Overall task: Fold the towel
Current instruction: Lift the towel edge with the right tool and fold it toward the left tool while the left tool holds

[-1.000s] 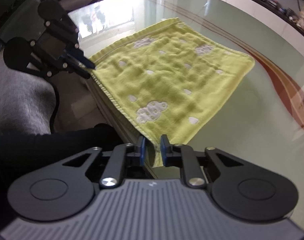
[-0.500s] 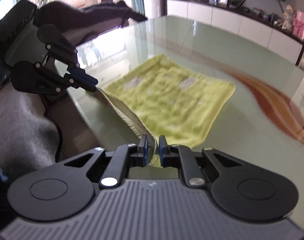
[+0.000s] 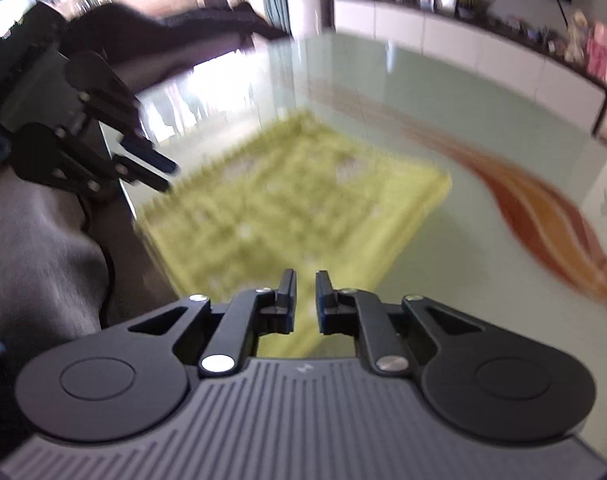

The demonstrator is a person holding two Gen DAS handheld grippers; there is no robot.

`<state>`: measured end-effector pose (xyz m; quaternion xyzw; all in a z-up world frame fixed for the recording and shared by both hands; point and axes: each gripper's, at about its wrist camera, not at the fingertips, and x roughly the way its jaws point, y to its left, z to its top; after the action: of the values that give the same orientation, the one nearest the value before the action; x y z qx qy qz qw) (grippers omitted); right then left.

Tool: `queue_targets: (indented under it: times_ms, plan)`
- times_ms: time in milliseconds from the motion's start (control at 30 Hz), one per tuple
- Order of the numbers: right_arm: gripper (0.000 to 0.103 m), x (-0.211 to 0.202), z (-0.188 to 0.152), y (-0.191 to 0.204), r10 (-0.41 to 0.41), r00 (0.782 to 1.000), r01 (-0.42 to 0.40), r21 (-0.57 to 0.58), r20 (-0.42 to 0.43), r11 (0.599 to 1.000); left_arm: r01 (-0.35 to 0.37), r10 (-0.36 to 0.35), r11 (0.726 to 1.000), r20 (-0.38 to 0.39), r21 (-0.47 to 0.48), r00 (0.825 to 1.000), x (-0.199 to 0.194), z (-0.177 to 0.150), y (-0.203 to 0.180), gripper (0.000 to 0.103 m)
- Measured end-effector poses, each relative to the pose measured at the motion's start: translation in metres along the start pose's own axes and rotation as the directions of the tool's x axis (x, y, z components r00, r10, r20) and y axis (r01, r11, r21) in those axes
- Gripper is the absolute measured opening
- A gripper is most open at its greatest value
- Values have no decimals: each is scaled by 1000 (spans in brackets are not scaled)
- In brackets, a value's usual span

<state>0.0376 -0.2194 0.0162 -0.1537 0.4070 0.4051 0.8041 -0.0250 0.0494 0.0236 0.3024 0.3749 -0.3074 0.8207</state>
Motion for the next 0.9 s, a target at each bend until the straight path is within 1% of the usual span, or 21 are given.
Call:
queue_targets:
  times_ms: [33,67,100,200,333,467,500,533,567,600,667,700,800,867,900]
  plan:
    - [21,0,-5,0,0,1000,0,12,-16,1000,19,-19,1000,-21,6,1000,4,-8,-9,15]
    - [27,0,-11,-1,7,1000,-6,25,-27,1000,24,-24,1000,-23,3,999,5,-10,-10,16]
    - [29,-1,-17,-1,14,999,-12,38,-38,999,29,-29,1000,-26,1,999,6,-13,-11,16]
    - [29,-4,-30,2,46,997,-43,59,-57,997,67,-67,998,-12,-13,998,8,-18,-19,17]
    - [29,-1,-30,16,70,995,-68,40,-73,997,79,-79,997,-9,-8,997,12,-18,-26,18]
    - [29,11,-26,29,65,991,-65,4,-121,998,79,-80,997,-18,-11,997,19,-18,-29,18]
    - [28,13,-25,31,62,990,-63,-5,-128,998,73,-73,997,-12,-8,997,19,-19,-31,19]
    - [25,14,-24,33,61,989,-63,-12,-134,998,83,-83,997,-13,-11,996,19,-19,-30,19]
    - [19,14,-24,33,63,988,-65,-16,-138,998,80,-80,997,-13,-16,997,19,-20,-30,20]
    - [16,14,-24,34,64,988,-68,-19,-143,998,78,-79,997,-11,-22,997,18,-21,-29,22]
    - [12,15,-23,35,64,988,-69,-27,-142,997,81,-81,996,-10,-27,997,17,-22,-29,28]
    - [11,15,-22,34,68,989,-72,-22,-135,997,82,-83,996,-11,-26,997,17,-24,-29,28]
    - [10,9,-18,29,101,991,-99,23,-92,995,91,-91,996,-10,-20,996,16,-26,-32,30]
    - [10,3,-13,24,125,991,-122,53,-54,991,101,-101,995,-8,-18,995,16,-27,-34,34]
    - [9,-2,-8,20,141,990,-139,74,-26,988,103,-103,995,-8,-14,995,17,-27,-35,35]
